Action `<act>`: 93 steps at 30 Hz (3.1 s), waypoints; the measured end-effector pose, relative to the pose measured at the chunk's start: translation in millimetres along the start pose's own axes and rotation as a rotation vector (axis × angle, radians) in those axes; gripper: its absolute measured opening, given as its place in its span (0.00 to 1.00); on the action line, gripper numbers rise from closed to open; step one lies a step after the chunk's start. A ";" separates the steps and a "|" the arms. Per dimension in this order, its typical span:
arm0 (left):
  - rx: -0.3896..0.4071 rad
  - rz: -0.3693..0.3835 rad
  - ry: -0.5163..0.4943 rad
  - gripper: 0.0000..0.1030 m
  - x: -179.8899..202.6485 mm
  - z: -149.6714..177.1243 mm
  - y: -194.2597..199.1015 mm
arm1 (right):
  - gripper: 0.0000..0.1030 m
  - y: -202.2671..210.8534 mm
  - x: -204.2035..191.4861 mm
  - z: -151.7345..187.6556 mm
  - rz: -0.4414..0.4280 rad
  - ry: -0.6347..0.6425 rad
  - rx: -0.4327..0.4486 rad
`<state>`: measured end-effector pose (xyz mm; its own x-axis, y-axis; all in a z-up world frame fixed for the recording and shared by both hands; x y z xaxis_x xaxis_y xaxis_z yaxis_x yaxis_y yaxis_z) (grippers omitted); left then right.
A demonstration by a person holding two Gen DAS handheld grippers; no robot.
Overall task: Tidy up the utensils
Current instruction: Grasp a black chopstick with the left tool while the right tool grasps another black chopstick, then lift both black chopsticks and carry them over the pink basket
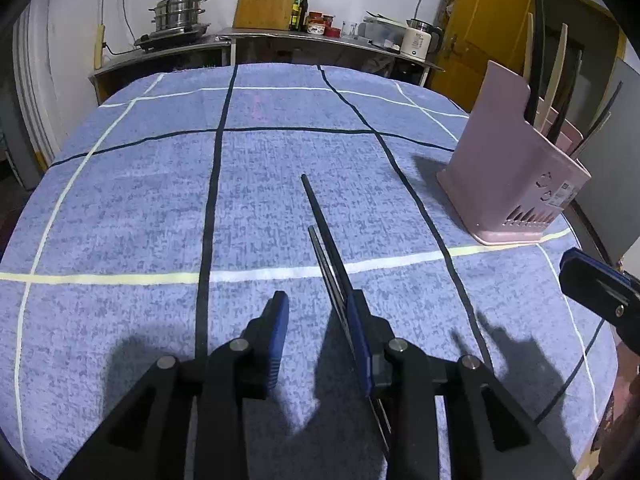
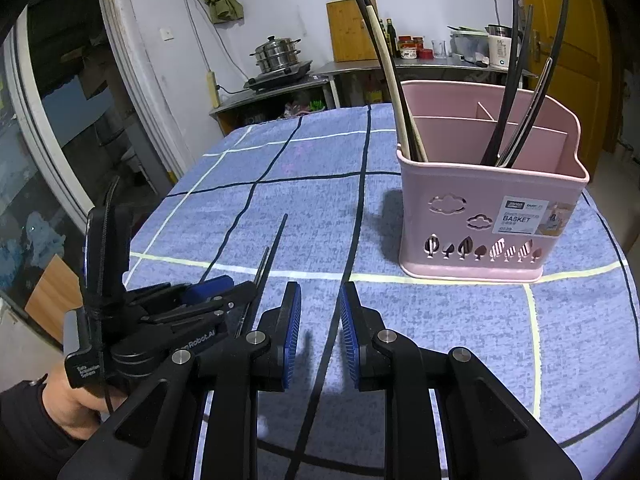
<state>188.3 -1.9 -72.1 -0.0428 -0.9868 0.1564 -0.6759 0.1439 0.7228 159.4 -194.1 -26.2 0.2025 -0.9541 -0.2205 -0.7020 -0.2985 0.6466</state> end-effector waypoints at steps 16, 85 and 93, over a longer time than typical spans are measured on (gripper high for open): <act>-0.016 -0.056 0.000 0.06 -37.0 2.3 11.9 | 0.20 -14.6 -12.5 2.3 -0.040 0.017 -0.031; 0.152 0.058 -0.030 0.05 -36.3 -60.4 117.4 | 0.05 14.6 -54.5 -63.9 -0.047 0.070 0.067; 0.161 0.093 -0.068 0.05 -8.4 -68.7 124.1 | 0.05 39.9 -40.1 -63.9 -0.032 0.040 0.104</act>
<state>155.3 29.4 62.5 -0.1568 -0.9733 0.1675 -0.7752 0.2263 0.5898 166.9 -169.2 55.2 0.2517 -0.9450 -0.2087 -0.7612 -0.3265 0.5603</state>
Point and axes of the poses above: each gripper's, at about its wrist camera, not at the fingertips, and y roughly against the way its jaws point, x to its right, z to its underside, the point moved 2 cm from there along -y, roughly the way its jaws point, and after that the axes turned 4 degrees about x, right-handed, at the moved point
